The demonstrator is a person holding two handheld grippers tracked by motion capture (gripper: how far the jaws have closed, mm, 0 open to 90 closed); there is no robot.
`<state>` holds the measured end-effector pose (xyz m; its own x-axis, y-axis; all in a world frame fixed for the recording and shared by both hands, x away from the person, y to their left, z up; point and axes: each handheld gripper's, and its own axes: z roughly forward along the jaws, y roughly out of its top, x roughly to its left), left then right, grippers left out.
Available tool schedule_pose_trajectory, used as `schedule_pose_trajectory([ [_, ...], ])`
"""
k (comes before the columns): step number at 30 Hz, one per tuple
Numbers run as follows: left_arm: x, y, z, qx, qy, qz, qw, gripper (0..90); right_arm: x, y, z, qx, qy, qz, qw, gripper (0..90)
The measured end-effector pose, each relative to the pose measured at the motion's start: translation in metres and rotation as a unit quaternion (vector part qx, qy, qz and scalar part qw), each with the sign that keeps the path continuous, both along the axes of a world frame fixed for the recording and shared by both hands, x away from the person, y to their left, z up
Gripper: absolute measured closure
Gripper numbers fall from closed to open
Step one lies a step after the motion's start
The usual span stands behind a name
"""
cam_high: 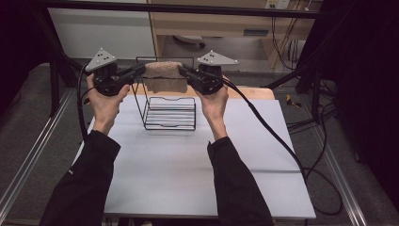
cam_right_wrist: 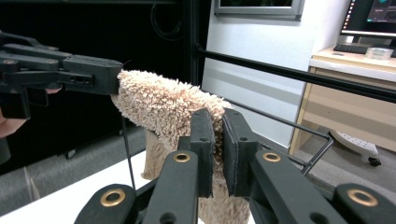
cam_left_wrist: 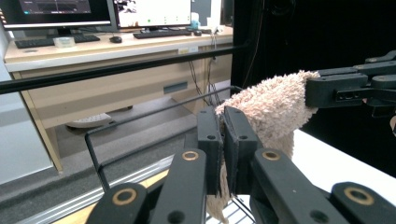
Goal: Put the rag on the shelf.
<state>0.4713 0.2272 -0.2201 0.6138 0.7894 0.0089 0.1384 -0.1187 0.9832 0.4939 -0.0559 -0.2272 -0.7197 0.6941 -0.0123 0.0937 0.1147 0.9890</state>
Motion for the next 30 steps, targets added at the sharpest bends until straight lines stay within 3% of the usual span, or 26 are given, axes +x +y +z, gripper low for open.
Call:
schedule_pose_trajectory([
  [9, -0.007, 0.0, -0.008, 0.019, 0.012, -0.002, 0.9998, 85.0, -0.006, -0.003, -0.008, -0.013, 0.01, 0.013, 0.9998, 83.2],
  [15, -0.007, 0.0, -0.017, 0.027, 0.024, -0.002, 0.9994, 84.3, -0.009, -0.002, -0.011, -0.038, 0.009, 0.018, 0.9991, 83.0],
  [19, -0.009, 0.0, -0.017, 0.021, 0.034, -0.005, 0.9992, 83.0, -0.01, -0.002, -0.013, -0.047, 0.01, 0.019, 0.9986, 82.8],
  [25, -0.014, 0.002, -0.006, -0.003, 0.033, -0.013, 0.9994, 78.0, -0.012, -0.002, -0.014, -0.056, 0.01, 0.02, 0.9982, 82.7],
  [28, -0.014, -0.001, -0.004, -0.01, 0.038, -0.018, 0.9991, 79.8, -0.012, -0.003, -0.017, -0.058, 0.013, 0.022, 0.998, 82.4],
  [30, -0.013, -0.004, -0.007, -0.005, 0.052, -0.021, 0.9984, 84.3, -0.012, -0.003, -0.019, -0.059, 0.014, 0.023, 0.9979, 82.3],
])
